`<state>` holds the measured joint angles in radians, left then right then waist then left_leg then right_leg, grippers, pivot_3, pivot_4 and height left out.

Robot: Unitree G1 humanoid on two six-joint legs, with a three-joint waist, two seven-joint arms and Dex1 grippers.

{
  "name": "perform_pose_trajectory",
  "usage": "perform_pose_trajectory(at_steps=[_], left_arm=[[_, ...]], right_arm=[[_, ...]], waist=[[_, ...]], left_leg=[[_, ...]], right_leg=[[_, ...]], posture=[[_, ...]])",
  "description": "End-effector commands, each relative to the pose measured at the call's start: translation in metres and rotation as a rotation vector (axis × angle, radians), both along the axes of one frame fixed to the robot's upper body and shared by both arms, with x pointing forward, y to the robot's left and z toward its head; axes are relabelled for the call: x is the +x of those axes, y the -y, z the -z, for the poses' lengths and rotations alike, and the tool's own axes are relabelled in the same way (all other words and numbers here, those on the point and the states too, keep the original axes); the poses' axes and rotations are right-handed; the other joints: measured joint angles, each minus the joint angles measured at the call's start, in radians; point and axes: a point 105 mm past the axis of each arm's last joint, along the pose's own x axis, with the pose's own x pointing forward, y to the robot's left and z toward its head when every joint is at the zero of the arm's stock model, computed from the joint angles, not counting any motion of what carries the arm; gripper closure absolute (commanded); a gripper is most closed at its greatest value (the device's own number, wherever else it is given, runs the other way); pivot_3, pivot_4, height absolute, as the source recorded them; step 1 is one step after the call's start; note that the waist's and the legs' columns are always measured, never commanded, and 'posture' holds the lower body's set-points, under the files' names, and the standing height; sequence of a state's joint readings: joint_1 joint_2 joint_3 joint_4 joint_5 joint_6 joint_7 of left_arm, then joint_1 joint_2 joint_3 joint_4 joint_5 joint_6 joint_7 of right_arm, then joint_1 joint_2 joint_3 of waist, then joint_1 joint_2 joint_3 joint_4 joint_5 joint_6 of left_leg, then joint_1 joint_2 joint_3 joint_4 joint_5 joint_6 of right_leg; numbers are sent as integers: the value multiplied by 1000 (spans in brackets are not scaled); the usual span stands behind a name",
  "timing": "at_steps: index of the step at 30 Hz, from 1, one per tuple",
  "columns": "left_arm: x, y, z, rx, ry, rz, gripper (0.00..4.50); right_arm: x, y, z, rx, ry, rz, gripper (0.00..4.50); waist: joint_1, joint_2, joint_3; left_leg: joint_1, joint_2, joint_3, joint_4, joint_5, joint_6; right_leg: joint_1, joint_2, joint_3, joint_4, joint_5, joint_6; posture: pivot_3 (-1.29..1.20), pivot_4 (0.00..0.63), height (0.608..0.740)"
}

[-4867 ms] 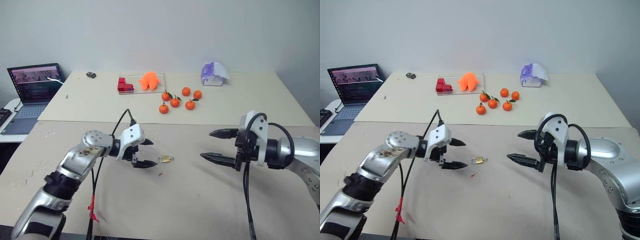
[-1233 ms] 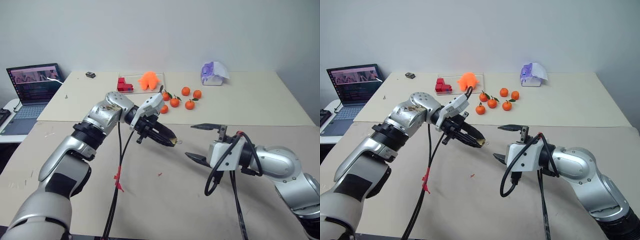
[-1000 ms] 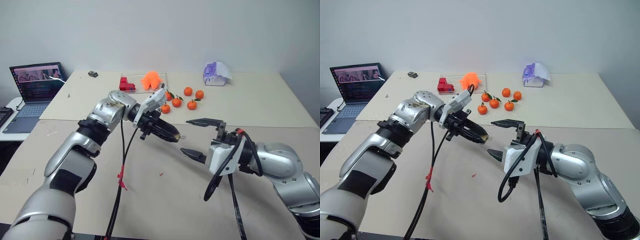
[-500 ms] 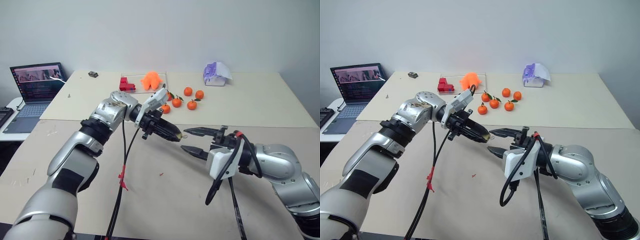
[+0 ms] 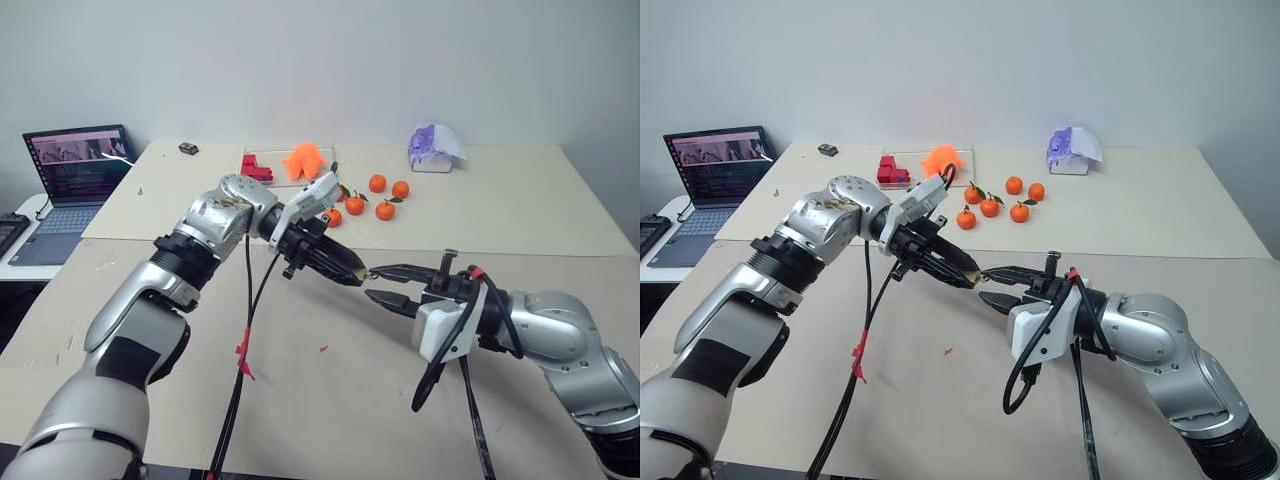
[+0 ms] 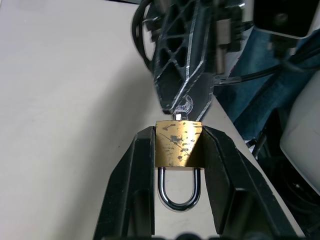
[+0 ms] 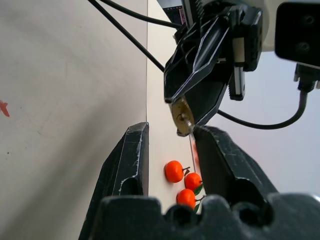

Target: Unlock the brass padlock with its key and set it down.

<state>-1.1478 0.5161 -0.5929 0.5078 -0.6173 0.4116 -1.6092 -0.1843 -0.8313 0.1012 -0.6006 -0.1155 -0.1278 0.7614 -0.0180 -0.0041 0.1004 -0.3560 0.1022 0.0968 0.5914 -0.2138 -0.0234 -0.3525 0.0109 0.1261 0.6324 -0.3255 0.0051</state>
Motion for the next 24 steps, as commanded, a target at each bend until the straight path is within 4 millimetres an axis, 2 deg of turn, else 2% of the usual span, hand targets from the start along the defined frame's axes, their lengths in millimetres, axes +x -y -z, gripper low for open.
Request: perform_pose_trajectory(at_steps=[1, 8, 24], left_arm=[[-2, -2, -12, -5, 61, 22, 3666], [0, -6, -7, 18, 69, 16, 3666], [-1, -2, -3, 14, 64, 34, 3666]], right_arm=[[-1, 0, -13, 20, 61, -7, 2742], [-4, -3, -19, 28, 69, -22, 2742], [-9, -11, -19, 39, 51, -51, 2742]], waist=[[0, 0, 0], [0, 0, 0], [2, 0, 0]], left_leg=[[0, 0, 0, 0, 0, 0], [0, 0, 0, 0, 0, 0], [-1, 0, 0, 1, 0, 0]], right_leg=[[0, 0, 0, 0, 0, 0], [0, 0, 0, 0, 0, -1], [0, 0, 0, 0, 0, -1]], posture=[[0, 150, 702], [0, 150, 702], [0, 150, 702]])
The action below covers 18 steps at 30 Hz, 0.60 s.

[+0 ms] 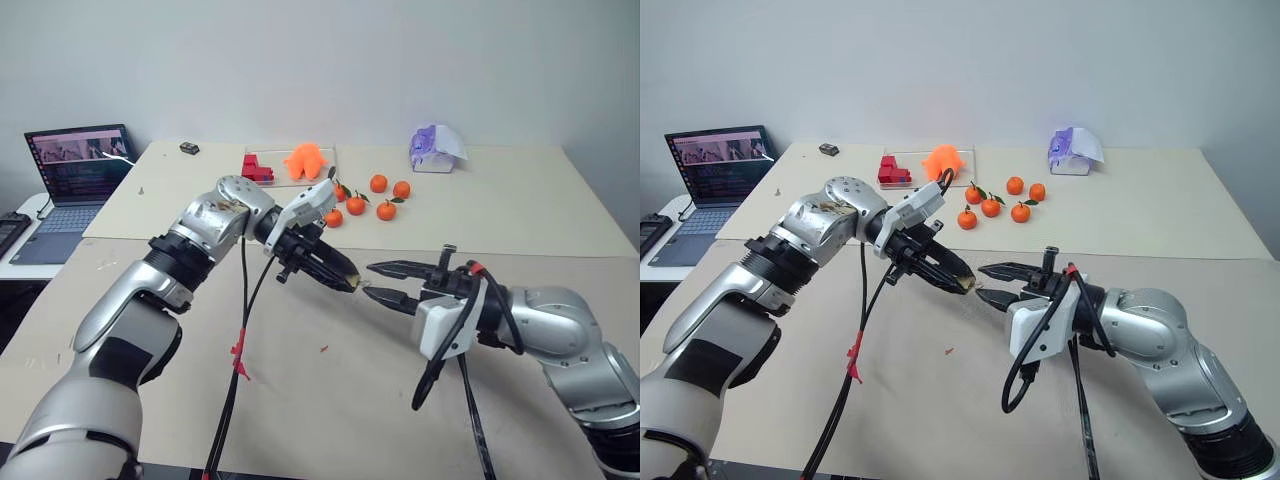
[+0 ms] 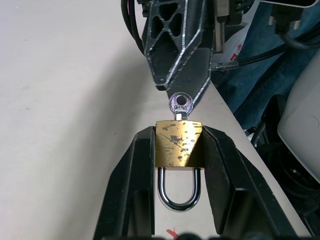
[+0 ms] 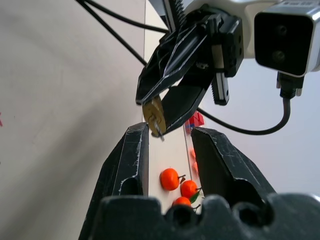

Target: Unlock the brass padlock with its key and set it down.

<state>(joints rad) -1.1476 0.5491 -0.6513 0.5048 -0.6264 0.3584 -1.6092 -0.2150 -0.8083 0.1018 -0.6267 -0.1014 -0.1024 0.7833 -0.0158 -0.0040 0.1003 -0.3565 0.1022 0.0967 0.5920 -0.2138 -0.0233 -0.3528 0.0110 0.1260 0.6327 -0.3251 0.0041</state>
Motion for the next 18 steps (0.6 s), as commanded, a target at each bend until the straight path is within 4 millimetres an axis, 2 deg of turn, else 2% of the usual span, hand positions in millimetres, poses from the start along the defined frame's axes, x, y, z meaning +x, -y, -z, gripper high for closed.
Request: perform_pose_trajectory(at_steps=[1, 3, 6, 18], left_arm=[[-1, 3, -11, -24, 33, 22, 3666], [0, 3, -10, -20, 37, 22, 3666], [0, 2, -9, -18, 36, 21, 3666], [-4, 2, -15, -21, 106, 54, 3666]], right_arm=[[-7, -5, -11, 22, 38, -24, 3013], [-7, -5, -11, 24, 34, -23, 3451], [-8, -4, -11, 24, 27, -24, 4436], [-4, -3, -12, 77, -61, -10, 4476]], waist=[[0, 0, 0], [-1, 0, 0], [-1, 0, 0], [-1, 0, 0]], left_leg=[[0, 0, 0, 0, 0, 0], [0, 0, 0, 0, 0, 0], [0, 0, 0, 0, 0, 0], [0, 0, 0, 0, 0, 0]], right_leg=[[0, 0, 0, 0, 0, 0], [0, 0, 0, 0, 0, 0], [0, 0, 0, 0, 0, 0], [0, 0, 0, 0, 0, 0]], posture=[[0, 150, 702], [0, 150, 702], [0, 150, 702], [0, 150, 702]])
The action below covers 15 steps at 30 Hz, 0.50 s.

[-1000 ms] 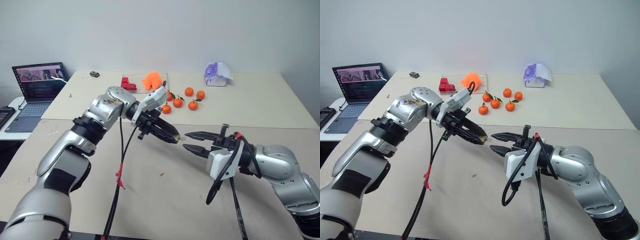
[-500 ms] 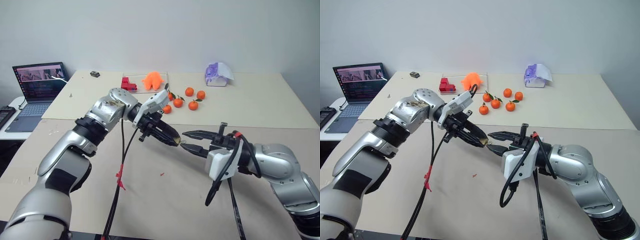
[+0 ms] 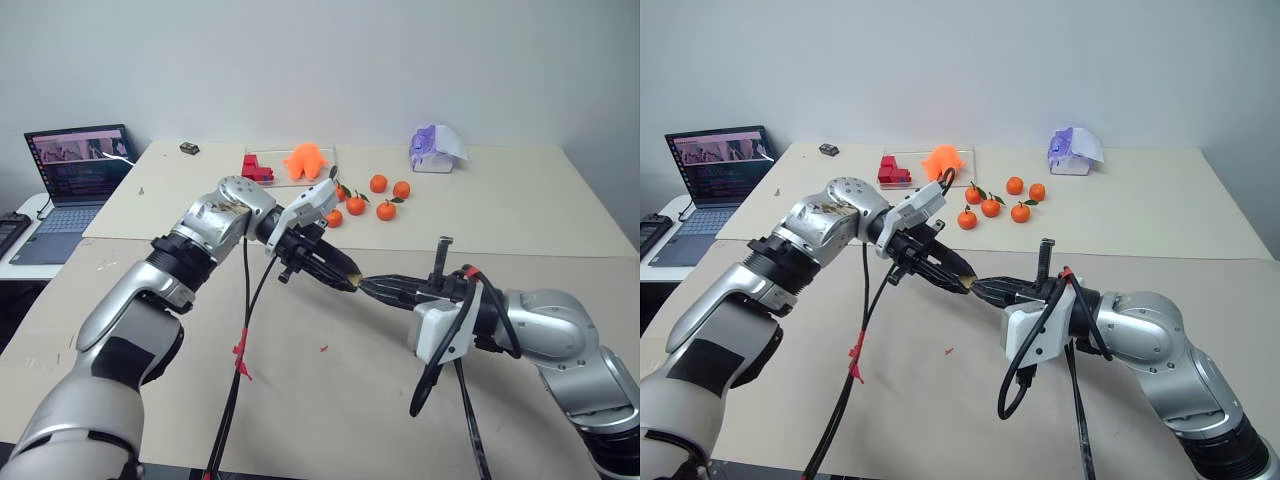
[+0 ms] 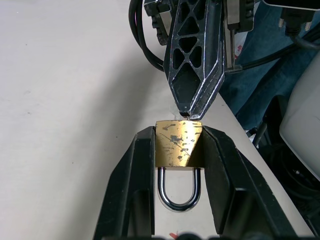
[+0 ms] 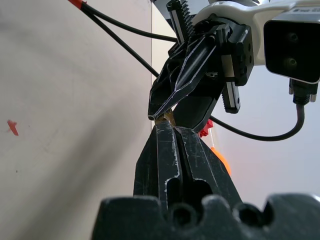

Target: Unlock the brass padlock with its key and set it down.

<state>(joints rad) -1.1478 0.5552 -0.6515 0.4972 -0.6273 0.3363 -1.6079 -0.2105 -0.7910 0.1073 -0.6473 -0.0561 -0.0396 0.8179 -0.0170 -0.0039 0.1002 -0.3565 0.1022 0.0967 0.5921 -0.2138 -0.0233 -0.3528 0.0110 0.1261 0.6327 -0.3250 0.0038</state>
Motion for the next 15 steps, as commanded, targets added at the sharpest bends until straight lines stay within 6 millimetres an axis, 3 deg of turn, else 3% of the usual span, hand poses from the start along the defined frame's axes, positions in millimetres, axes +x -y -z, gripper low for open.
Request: perform_pose_trajectory(at_steps=[1, 8, 12, 15], left_arm=[[-4, 2, -14, -12, 105, 52, 3666], [-8, 4, -6, 11, 289, 122, 3666], [-7, 6, -8, -11, 252, 101, 3666], [-5, 5, -9, -21, 207, 74, 3666]], right_arm=[[-1, 0, -15, 65, -3, 6, 4476], [3, 1, -15, 132, -143, 33, 4476], [3, -1, -18, 134, -148, 32, 4476], [4, -2, -22, 66, -47, 28, 4476]], waist=[[1, 0, 0], [1, 0, 0], [0, 0, 0], [1, 0, 0]], left_leg=[[0, 0, 0, 0, 0, 0], [0, 0, 0, 0, 0, 0], [0, 0, 0, 0, 0, 0], [0, 0, 0, 0, 0, 0]], right_leg=[[0, 0, 0, 0, 0, 0], [0, 0, 0, 0, 1, -2], [0, 0, 0, 0, 1, -2], [0, 0, 0, 0, 0, -1]], posture=[[0, 150, 702], [0, 150, 702], [0, 150, 702], [0, 150, 702]])
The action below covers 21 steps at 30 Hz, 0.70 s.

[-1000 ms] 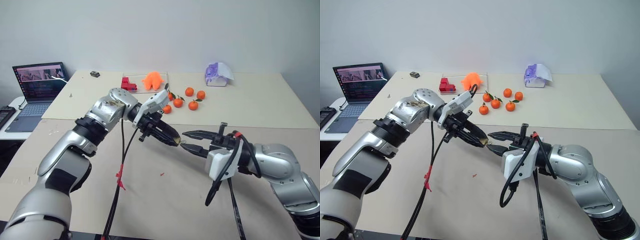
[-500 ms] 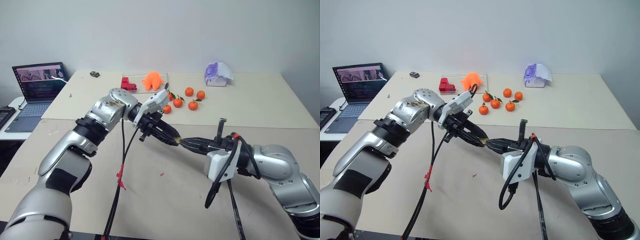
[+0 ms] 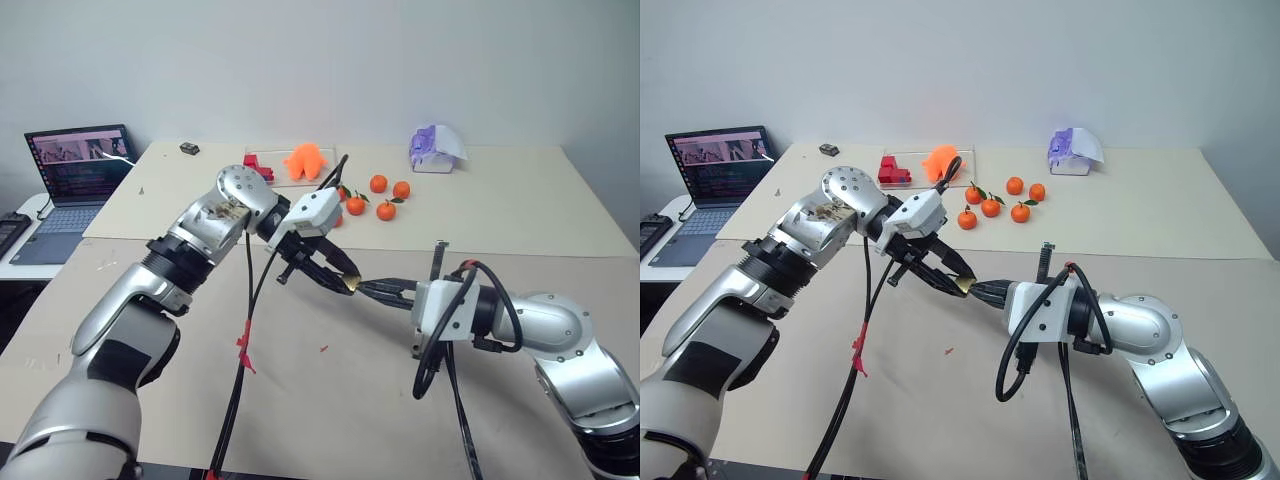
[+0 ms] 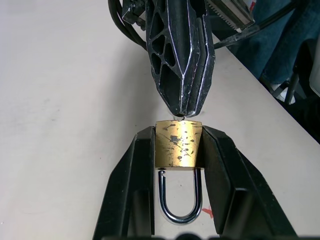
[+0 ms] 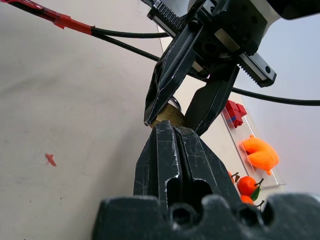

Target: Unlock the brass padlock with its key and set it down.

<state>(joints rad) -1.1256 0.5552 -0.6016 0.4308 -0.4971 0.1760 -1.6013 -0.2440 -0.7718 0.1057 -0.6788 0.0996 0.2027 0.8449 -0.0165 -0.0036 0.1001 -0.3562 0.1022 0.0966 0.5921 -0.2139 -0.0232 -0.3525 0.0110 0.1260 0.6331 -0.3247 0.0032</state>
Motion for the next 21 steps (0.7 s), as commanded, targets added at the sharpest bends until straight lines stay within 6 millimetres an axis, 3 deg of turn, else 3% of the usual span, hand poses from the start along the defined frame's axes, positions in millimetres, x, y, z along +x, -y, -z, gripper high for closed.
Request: perform_pose_trajectory(at_steps=[1, 2, 5, 12, 21], left_arm=[[-4, 5, -5, -28, -52, 13, 3666], [-4, 6, -6, -33, -71, 8, 3666], [-6, 7, -7, -44, -137, -2, 3666], [-1, 11, -7, -44, -200, -27, 3666], [5, 8, -6, -23, -200, -47, 3666]], right_arm=[[0, 0, -24, -53, 215, -1, 4476], [1, 0, -25, -61, 247, 2, 4476], [1, 1, -26, -85, 301, -14, 3653], [1, 2, -27, -85, 342, -17, 1269], [-1, 11, -15, -148, 331, -31, 1269]], waist=[[1, 0, 0], [1, 0, 0], [1, 0, 0], [1, 0, 0], [0, 0, 0]], left_leg=[[0, 0, 0, 0, 0, 0], [0, 0, 0, 0, 0, 0], [-1, 0, 0, 0, 0, 0], [0, 0, 0, 0, 0, 0], [0, 0, 0, 0, 0, 0]], right_leg=[[0, 0, 0, 0, -1, 1], [0, 0, 0, 0, -1, 1], [-1, 0, 0, -1, -1, 1], [0, 0, 0, 1, 0, 1], [0, 0, 0, 0, 0, 0]], posture=[[0, 150, 702], [0, 150, 702], [0, 150, 702], [0, 150, 702], [0, 150, 702]])
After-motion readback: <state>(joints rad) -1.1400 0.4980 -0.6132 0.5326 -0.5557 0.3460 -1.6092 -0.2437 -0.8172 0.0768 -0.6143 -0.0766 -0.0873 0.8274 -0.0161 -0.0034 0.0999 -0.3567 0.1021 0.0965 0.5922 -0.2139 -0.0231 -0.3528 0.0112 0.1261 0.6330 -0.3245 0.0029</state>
